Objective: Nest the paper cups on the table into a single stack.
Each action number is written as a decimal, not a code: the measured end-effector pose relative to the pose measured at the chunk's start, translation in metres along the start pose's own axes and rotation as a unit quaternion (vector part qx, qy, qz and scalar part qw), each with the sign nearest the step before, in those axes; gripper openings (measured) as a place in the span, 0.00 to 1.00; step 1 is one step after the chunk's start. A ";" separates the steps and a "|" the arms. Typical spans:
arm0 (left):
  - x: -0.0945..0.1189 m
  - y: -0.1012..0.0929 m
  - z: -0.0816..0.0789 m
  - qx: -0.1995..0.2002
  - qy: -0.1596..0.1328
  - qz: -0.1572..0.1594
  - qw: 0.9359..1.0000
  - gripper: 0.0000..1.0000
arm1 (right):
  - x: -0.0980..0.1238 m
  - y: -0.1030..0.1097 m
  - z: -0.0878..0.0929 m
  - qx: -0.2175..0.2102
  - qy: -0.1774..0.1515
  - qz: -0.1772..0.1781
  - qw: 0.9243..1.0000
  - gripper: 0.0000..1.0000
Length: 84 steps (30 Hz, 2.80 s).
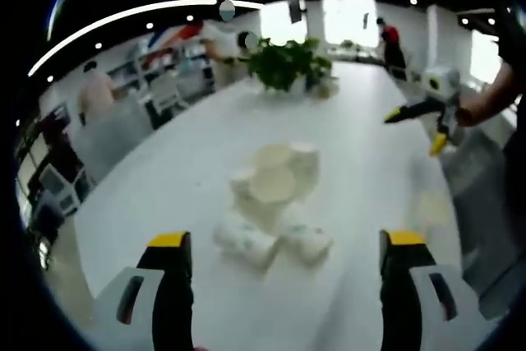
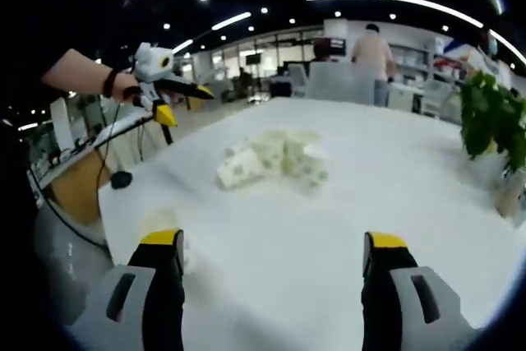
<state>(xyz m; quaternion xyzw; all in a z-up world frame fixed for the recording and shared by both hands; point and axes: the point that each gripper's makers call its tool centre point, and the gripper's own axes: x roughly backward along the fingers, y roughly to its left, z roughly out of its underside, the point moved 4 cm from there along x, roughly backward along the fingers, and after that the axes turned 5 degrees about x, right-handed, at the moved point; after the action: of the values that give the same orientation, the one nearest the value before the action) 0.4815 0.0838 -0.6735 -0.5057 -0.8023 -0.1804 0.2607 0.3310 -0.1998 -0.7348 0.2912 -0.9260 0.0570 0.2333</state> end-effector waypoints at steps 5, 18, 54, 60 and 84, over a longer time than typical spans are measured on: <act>-0.011 0.015 0.005 -0.004 0.027 0.015 1.000 0.95 | -0.003 -0.001 0.005 -0.002 0.000 -0.001 1.000 0.88; -0.034 0.051 -0.001 -0.037 0.079 0.053 0.995 0.87 | -0.013 -0.016 0.012 -0.027 -0.011 -0.004 1.000 0.88; -0.095 0.099 0.012 -0.023 0.131 0.162 0.978 0.57 | -0.036 -0.033 0.031 -0.051 -0.004 -0.029 0.998 0.87; -0.100 0.104 0.024 -0.020 0.159 0.169 0.973 0.55 | -0.034 -0.039 0.035 -0.049 0.000 -0.028 0.998 0.87; -0.116 0.103 0.028 -0.006 0.197 0.202 0.959 0.36 | -0.030 -0.042 0.045 -0.050 0.012 -0.028 0.998 0.86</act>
<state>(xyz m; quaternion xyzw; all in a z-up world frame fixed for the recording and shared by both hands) 0.6085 0.0599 -0.7630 -0.6134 -0.6152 -0.2247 0.4413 0.3585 -0.2304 -0.7897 0.3046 -0.9164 0.0075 0.2597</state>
